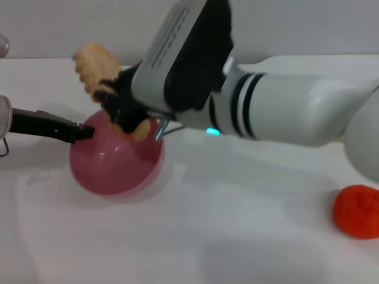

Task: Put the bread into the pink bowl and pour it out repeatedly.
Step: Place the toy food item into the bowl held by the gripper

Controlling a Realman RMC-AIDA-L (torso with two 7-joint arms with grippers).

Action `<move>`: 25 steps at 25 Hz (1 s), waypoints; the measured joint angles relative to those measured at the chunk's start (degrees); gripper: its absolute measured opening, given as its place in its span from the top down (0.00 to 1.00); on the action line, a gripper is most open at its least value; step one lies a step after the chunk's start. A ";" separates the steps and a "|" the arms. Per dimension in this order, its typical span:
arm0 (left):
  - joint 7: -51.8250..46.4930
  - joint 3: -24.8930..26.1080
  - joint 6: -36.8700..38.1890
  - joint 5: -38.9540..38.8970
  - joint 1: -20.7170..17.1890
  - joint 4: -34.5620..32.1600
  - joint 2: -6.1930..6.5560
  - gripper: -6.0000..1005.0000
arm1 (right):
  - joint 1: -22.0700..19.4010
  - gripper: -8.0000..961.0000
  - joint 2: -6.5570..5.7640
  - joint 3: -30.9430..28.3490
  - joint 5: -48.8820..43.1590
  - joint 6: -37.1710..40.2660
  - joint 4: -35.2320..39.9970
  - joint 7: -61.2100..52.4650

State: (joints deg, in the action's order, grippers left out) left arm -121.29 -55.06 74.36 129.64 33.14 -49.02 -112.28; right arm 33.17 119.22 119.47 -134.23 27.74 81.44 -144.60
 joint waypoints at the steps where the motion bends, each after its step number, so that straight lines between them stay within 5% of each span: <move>1: 0.00 -0.20 0.09 0.00 0.24 -0.02 -0.17 0.95 | 0.16 0.87 0.03 0.79 0.02 -0.41 -0.52 0.01; 10: -0.35 -0.57 0.12 1.28 0.73 -0.04 -0.66 0.95 | 1.04 0.88 -0.19 4.88 -0.17 -0.12 -1.31 2.17; 20: -0.70 -0.56 0.08 1.33 0.74 -0.12 -0.65 0.95 | 0.04 0.59 -0.07 4.29 -0.44 -1.08 -1.45 2.32; 25: -1.35 -0.56 0.46 1.40 0.72 -0.12 -0.48 0.95 | -3.70 0.47 0.06 3.56 -0.53 -6.64 -0.13 5.65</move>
State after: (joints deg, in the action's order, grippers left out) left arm -122.64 -55.62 74.82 131.04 33.85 -49.13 -112.76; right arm 29.47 119.28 123.03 -134.75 21.10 81.31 -138.95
